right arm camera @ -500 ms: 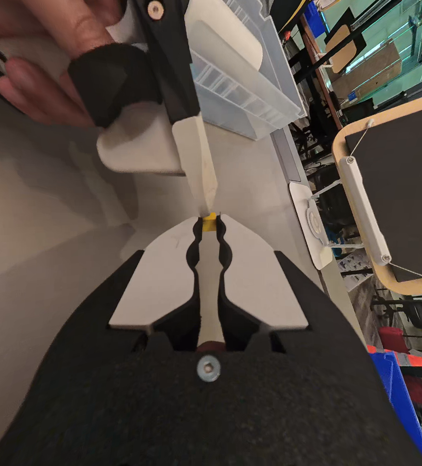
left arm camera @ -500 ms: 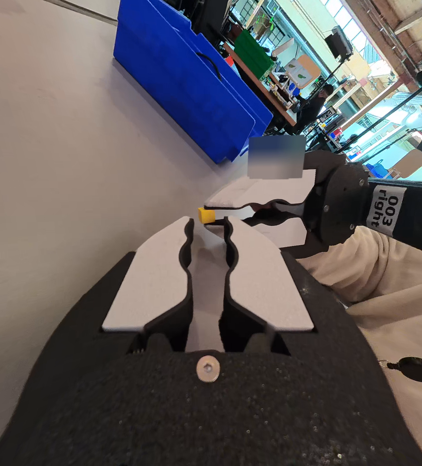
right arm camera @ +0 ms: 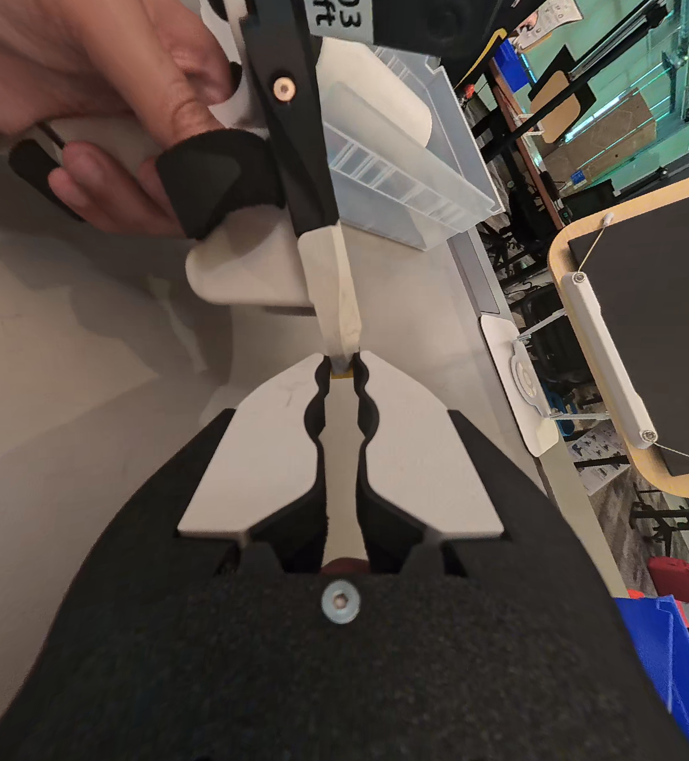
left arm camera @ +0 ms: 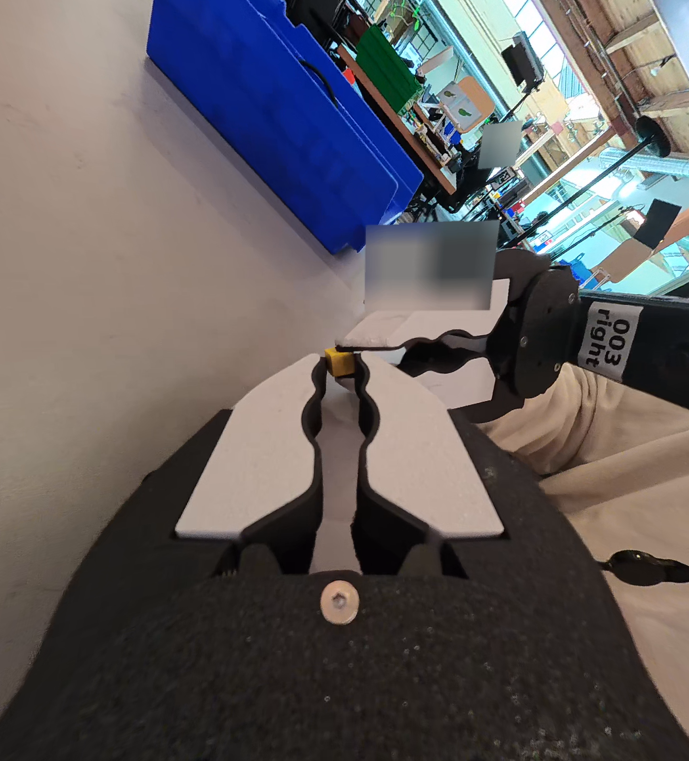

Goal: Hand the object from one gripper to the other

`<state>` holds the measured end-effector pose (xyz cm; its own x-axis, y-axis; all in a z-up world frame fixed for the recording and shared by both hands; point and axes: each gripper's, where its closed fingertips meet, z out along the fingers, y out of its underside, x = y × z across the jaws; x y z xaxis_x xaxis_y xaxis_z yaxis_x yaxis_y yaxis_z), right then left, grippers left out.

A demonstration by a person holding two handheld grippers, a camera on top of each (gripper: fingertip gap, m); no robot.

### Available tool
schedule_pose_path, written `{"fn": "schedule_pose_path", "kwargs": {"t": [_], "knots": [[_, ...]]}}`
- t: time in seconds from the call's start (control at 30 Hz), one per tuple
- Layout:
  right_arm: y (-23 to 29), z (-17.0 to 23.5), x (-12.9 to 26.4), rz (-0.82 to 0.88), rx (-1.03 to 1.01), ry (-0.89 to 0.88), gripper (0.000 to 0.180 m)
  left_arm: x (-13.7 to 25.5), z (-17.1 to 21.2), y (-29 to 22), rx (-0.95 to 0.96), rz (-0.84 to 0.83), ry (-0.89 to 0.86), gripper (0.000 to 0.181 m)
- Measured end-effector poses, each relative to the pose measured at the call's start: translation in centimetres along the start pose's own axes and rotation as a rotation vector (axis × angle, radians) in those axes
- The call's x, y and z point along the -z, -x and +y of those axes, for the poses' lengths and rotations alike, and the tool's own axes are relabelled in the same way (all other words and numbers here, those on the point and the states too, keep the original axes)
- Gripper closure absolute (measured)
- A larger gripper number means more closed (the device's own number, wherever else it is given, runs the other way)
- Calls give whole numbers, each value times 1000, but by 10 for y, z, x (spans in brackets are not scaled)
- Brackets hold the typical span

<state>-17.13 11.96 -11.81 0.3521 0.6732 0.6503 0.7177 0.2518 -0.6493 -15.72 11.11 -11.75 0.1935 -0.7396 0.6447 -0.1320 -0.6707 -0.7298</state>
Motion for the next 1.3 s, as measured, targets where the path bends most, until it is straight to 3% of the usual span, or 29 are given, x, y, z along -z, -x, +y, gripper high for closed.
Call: {"fn": "schedule_pose_path", "kwargs": {"t": [0.13,0.27,0.33,0.47,0.6,0.77,0.97,1.17,1.3], "knots": [[-3,-1,2,-16,-120,-24,159,5,-6,-3,37,39,-39,169],[-11,0,11,-159,-442,-146,147,13,-13,-9,15,77,-69,169],[-17,-4,18,-274,-630,-262,136,16,-17,-17,33,137,-91,169],[-32,-19,46,-439,-768,-596,138,24,-30,-49,63,344,-171,170],[-52,-38,77,-313,-617,-849,149,27,-31,-88,88,552,-180,170],[-21,-56,77,-260,-376,-795,151,18,-30,-96,217,651,-194,170],[-17,-52,71,-227,-318,-753,152,11,-22,-93,233,628,-148,170],[-13,-47,70,-217,-206,-685,169,5,-17,-83,247,575,-124,170],[-12,-39,63,-270,-272,-631,169,2,-16,-72,227,498,-131,170]]}}
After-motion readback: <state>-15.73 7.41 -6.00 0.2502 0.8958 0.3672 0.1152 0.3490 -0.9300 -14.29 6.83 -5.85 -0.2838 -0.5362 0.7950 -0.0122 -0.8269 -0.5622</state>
